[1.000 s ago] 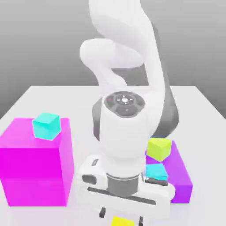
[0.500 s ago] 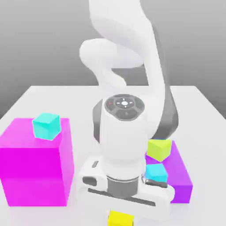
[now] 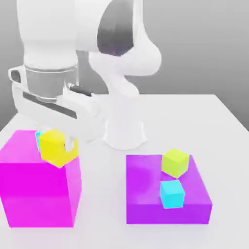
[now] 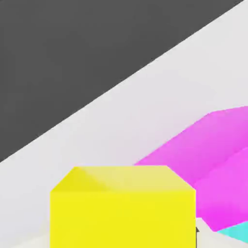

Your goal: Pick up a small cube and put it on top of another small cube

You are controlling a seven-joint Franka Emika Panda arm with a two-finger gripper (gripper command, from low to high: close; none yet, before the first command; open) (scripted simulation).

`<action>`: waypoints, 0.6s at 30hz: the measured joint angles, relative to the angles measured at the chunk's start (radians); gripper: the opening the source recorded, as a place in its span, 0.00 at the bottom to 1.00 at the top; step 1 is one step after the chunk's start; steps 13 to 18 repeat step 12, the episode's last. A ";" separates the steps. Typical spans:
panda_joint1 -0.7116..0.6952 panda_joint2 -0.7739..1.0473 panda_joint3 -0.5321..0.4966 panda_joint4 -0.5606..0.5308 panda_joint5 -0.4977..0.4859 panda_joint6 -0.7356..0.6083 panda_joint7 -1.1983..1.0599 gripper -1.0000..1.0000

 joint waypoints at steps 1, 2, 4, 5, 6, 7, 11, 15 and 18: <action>-0.010 -0.036 -0.009 -0.008 0.004 -0.028 -0.001 0.00; -0.021 -0.073 -0.019 -0.016 0.008 -0.055 -0.003 0.00; -0.041 -0.146 -0.037 -0.033 0.016 -0.111 -0.006 0.00; -0.048 -0.161 -0.044 -0.048 0.019 -0.110 -0.007 0.00; -0.051 -0.160 -0.047 -0.069 0.020 -0.087 -0.008 0.00; -0.054 -0.151 -0.050 -0.093 0.021 -0.054 -0.010 0.00; -0.057 -0.125 -0.053 -0.141 0.022 0.020 -0.012 1.00; -0.057 -0.125 -0.053 -0.141 0.022 0.020 -0.012 1.00; -0.057 -0.125 -0.053 -0.141 0.022 0.020 -0.012 1.00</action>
